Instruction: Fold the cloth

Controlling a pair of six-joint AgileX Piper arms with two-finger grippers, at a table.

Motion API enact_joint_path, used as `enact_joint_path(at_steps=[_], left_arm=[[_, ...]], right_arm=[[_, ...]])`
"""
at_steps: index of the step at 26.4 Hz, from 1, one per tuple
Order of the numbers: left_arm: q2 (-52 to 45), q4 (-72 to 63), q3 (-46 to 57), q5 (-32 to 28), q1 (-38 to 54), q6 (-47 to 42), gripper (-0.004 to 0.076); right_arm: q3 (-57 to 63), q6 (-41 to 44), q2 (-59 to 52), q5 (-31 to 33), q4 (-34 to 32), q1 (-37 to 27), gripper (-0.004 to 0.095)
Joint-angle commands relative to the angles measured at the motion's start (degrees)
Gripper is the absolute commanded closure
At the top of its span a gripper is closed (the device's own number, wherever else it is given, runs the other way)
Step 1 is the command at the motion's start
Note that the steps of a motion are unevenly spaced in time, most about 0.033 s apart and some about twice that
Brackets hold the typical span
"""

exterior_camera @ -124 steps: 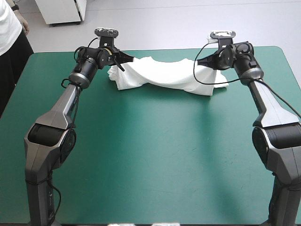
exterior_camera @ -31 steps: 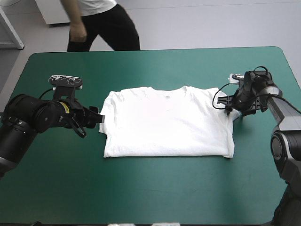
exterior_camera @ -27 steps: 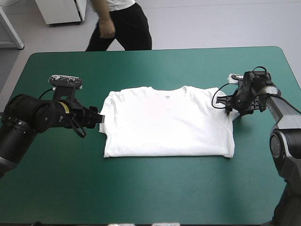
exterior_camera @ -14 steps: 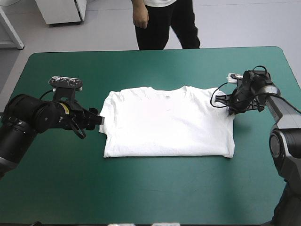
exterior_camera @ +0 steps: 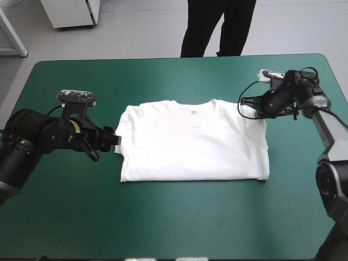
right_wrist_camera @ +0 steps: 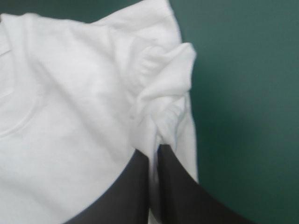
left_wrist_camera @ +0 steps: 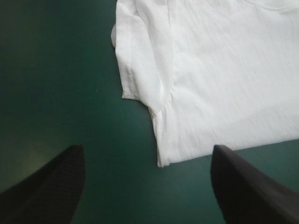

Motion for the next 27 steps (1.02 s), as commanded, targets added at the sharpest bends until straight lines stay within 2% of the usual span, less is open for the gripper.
enact_joint_path(at_steps=[1, 7, 13, 16, 18, 19, 20, 21, 24, 27], left_arm=[[-1.1, -0.7, -1.8, -2.0, -0.3, -0.2, 0.0178], [-1.1, -0.7, -1.8, -2.0, -0.3, -0.2, 0.0178], [-1.1, -0.7, -1.8, -2.0, -0.3, -0.2, 0.0178], [-1.1, -0.7, -1.8, -2.0, -0.3, -0.2, 0.0178], [-1.1, -0.7, -1.8, -2.0, -0.3, -0.2, 0.0178], [-1.1, -0.7, -1.8, -2.0, -0.3, -0.2, 0.0178], [-1.1, -0.7, -1.8, -2.0, -0.3, -0.2, 0.0178], [-1.1, -0.7, -1.8, -2.0, -0.3, -0.2, 0.0178], [-1.1, -0.7, -1.8, -2.0, -0.3, -0.2, 0.0178], [-1.1, -0.7, -1.8, -2.0, -0.3, -0.2, 0.0178]], right_arm=[[-1.8, -1.2, -2.8, -2.1, 1.6, 4.3, 0.0925], [-1.8, 0.0, 0.3, -3.9, 1.8, 9.0, 0.0925], [-1.8, -0.5, 4.4, -3.4, 3.0, 10.3, 0.0917], [-1.8, -3.2, 5.5, -2.1, 5.0, 10.6, 0.0804], [-1.8, -4.2, 5.6, -0.7, 6.5, 10.7, 0.0646], [-2.0, -4.6, 5.2, 0.4, 8.2, 10.7, 0.0477], [-2.0, -4.7, 4.9, 0.5, 8.4, 10.7, 0.0434], [-2.0, -5.5, 3.2, 0.5, 8.9, 10.7, 0.0349], [-2.0, -5.5, -2.1, 0.6, 7.4, 10.7, 0.0361], [-1.9, -4.1, -9.4, 2.2, 1.7, 10.7, 0.0372]])
